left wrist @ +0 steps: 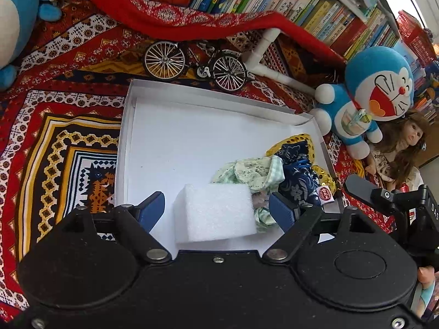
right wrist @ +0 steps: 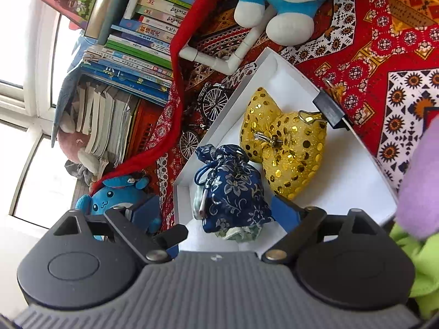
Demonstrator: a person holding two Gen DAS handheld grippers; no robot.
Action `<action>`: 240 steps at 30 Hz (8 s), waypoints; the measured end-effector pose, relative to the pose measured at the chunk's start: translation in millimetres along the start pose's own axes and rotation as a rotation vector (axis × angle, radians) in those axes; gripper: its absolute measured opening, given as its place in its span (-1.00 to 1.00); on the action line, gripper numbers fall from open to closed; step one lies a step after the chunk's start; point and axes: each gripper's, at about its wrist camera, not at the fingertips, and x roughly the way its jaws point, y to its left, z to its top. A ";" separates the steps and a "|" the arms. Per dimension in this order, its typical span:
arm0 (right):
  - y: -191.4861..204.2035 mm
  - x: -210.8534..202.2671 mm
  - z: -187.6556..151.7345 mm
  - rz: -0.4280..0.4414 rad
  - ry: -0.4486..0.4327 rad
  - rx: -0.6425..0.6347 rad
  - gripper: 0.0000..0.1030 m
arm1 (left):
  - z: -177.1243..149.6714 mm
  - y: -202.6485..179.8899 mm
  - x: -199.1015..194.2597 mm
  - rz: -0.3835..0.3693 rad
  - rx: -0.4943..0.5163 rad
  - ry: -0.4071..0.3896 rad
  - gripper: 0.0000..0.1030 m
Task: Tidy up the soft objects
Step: 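Withdraw both open grippers from the tray toward the white paper cup, then grasp the folded white paper with the left gripper while the right gripper reaches the white fluffy toy, then hold the folded paper in the left gripper while the right gripper grasps the white fluffy toy, then carry the folded paper over the tray while the right gripper carries the fluffy toy beside it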
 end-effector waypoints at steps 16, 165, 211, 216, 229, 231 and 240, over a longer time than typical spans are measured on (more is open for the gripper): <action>28.9 -32.4 -28.8 -0.087 0.020 -0.310 0.85 | -37.7 -5.8 -59.9 -0.032 0.057 -0.101 0.63; 42.4 -32.0 -186.4 -0.327 0.001 -1.583 0.29 | -195.3 33.6 -67.9 0.309 0.275 -0.420 -0.42; 132.0 -12.6 -6.2 -0.335 -0.106 -0.932 0.29 | -2.6 0.5 -32.9 0.139 0.115 -0.260 -0.41; 140.7 34.8 1.1 -0.293 -0.038 -0.888 0.29 | 19.5 6.0 -17.1 0.130 0.094 -0.255 -0.40; 110.6 121.9 21.3 -0.324 0.089 -0.699 0.30 | 32.5 23.5 28.2 0.070 0.070 -0.167 -0.38; 105.7 129.1 20.9 -0.352 0.110 -0.687 0.30 | 32.1 23.8 30.1 0.063 0.071 -0.161 -0.38; 87.7 142.3 21.1 -0.472 0.145 -0.649 0.30 | 34.0 25.0 35.9 0.056 0.071 -0.139 -0.37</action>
